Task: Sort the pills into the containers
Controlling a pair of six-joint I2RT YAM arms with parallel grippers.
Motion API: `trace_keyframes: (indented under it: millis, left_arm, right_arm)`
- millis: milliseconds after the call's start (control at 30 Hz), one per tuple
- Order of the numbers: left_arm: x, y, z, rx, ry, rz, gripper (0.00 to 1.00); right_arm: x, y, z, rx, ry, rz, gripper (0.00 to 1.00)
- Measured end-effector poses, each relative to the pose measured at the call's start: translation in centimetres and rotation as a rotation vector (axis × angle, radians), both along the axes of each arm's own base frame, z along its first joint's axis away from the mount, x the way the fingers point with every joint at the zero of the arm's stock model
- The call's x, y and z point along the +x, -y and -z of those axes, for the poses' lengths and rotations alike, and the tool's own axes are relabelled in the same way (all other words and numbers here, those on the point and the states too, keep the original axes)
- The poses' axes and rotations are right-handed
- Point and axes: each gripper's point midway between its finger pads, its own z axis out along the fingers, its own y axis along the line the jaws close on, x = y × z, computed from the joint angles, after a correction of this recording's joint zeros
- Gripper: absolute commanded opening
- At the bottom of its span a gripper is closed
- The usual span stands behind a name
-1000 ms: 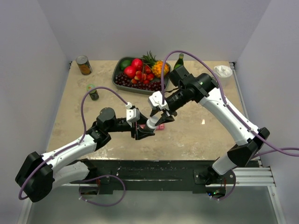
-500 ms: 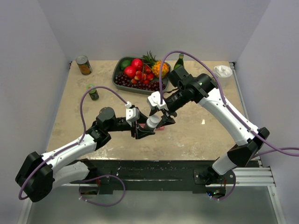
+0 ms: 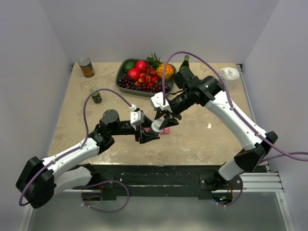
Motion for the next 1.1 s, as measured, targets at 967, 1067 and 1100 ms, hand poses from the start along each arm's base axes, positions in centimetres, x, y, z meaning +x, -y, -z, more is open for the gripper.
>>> trace_keyframes:
  millis: [967,1067,1100]
  left_arm:
    - [2.9,-1.9,-1.5,-0.023,0.085,-0.236,0.0]
    - [3.7,-2.2,-1.5,-0.031,0.082,-0.288,0.0]
    - [4.0,-2.3,-1.4,-0.03,0.078,-0.311,0.0]
  right_arm:
    - [2.6,-2.2,-1.0,0.074,-0.274,0.25,0.38]
    - [3.4,-2.5,-0.9,0.091,-0.299,0.3,0.37]
    - [3.7,-2.7,-0.7,0.097,-0.307,0.319,0.37]
